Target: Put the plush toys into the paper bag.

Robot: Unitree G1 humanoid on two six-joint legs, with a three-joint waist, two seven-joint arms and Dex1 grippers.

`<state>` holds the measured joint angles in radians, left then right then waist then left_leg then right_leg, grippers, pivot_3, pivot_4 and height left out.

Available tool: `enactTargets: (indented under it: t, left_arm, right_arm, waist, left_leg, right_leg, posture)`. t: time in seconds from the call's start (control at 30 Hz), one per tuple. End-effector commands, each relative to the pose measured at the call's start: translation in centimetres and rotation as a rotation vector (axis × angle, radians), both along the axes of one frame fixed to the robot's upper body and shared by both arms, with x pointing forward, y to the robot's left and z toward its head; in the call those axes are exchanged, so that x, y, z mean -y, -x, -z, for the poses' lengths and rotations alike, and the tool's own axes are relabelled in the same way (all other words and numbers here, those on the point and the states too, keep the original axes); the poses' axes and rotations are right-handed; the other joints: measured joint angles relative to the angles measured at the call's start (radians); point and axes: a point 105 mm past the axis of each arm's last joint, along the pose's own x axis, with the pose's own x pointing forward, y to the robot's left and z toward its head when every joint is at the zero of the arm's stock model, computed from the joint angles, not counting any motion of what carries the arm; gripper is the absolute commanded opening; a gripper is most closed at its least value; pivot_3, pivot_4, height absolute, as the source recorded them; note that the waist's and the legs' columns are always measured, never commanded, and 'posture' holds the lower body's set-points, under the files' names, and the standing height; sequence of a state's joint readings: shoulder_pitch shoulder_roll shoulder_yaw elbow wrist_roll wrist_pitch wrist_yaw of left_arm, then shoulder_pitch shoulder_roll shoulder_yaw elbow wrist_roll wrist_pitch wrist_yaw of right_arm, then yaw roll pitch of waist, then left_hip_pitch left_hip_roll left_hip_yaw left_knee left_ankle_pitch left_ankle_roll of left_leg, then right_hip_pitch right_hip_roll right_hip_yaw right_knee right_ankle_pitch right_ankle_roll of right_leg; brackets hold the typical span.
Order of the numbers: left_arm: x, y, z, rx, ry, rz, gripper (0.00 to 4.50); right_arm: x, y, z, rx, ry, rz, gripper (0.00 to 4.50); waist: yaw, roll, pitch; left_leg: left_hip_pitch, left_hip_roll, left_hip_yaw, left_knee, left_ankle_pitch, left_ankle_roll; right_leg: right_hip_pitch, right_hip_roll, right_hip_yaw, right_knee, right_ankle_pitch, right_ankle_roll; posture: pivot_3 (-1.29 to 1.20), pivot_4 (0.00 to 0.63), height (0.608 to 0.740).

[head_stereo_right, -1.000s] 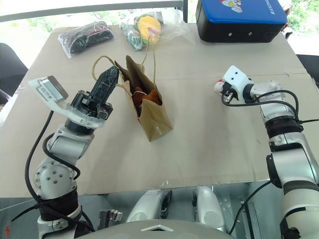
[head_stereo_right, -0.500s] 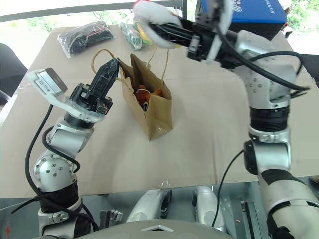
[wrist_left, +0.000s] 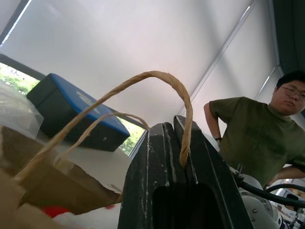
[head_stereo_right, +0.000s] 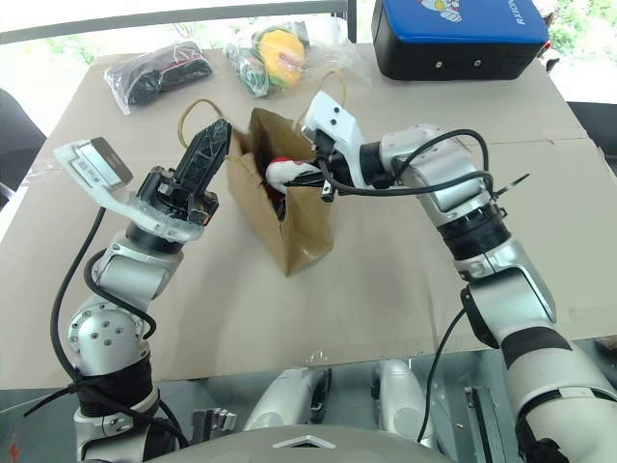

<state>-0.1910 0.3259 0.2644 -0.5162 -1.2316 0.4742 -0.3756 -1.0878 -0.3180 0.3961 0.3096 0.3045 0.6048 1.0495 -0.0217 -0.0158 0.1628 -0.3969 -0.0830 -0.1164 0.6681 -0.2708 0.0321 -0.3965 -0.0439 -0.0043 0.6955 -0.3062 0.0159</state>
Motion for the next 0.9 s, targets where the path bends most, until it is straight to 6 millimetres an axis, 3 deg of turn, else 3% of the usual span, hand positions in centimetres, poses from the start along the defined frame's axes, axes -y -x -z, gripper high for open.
enactTargets:
  t: [0.03,0.2,0.23,0.33,0.53,0.77,0.83,0.9]
  left_arm:
    - [0.4,1.5,-1.1,0.063,0.001,0.018,0.00]
    - [-0.6,1.5,-0.8,0.051,0.003,-0.032,0.00]
    - [-0.9,1.5,-0.8,0.051,0.008,-0.047,0.00]
    - [-1.3,1.5,-0.8,0.053,0.011,-0.076,0.00]
    - [-1.8,1.4,-1.1,0.063,0.013,-0.091,0.00]
    - [-1.9,1.0,-1.4,0.075,0.010,-0.086,0.00]
    - [-2.0,0.9,-1.5,0.077,0.009,-0.084,0.00]
    - [-2.0,0.9,-1.5,0.076,0.005,-0.077,0.00]
  right_arm:
    - [-1.7,-0.5,0.0,0.097,0.073,-0.051,0.81]
    - [-2.5,-0.3,-1.5,0.160,0.022,-0.070,3.07]
    - [-2.2,0.0,-2.2,0.193,0.004,-0.080,3.21]
    - [-0.7,1.0,-4.2,0.242,-0.050,-0.094,3.21]
    - [4.1,1.4,-8.7,0.267,-0.198,0.069,3.21]
    - [8.8,1.2,-10.3,0.151,-0.364,0.307,3.21]
    - [9.8,0.4,-9.6,0.075,-0.401,0.384,3.21]
    - [9.5,-0.2,-8.5,-0.013,-0.419,0.413,3.21]
  waist:
    - [0.000,0.000,0.000]
    - [0.006,0.000,0.000]
    - [0.008,0.000,0.000]
    - [0.010,0.000,0.000]
    - [0.010,0.000,0.000]
    - [0.008,0.000,0.000]
    - [0.009,0.000,0.000]
    - [0.009,0.000,0.000]
  left_leg:
    - [0.000,0.000,0.000,0.000,0.000,0.000]
    - [0.000,0.000,0.000,0.000,0.000,0.000]
    - [0.000,0.000,-0.001,0.000,0.000,0.000]
    - [0.000,0.000,-0.001,0.001,0.000,0.000]
    - [-0.001,0.000,-0.001,0.000,0.000,0.000]
    - [-0.001,0.000,-0.001,0.000,0.000,0.000]
    - [-0.001,0.000,-0.001,0.000,0.000,0.000]
    - [-0.001,0.000,-0.001,0.000,0.000,0.000]
  right_leg:
    - [0.000,0.000,0.000,0.000,0.000,0.000]
    - [0.000,0.000,0.000,0.000,0.000,0.000]
    - [0.000,0.000,0.000,0.000,0.000,0.000]
    - [0.000,0.000,-0.001,0.000,0.000,0.000]
    - [0.000,0.000,-0.001,0.000,0.000,0.000]
    - [0.000,0.000,0.000,0.000,0.000,0.000]
    - [0.000,0.000,0.000,0.000,0.000,0.000]
    - [0.000,0.000,0.000,0.000,0.000,0.000]
  posture:
    - [0.00,0.150,0.740]
    - [0.00,0.150,0.740]
    - [0.00,0.150,0.740]
    - [0.00,0.150,0.740]
    - [0.00,0.150,0.740]
    - [0.00,0.150,0.740]
    - [0.00,0.150,0.740]
    - [0.00,0.150,0.740]
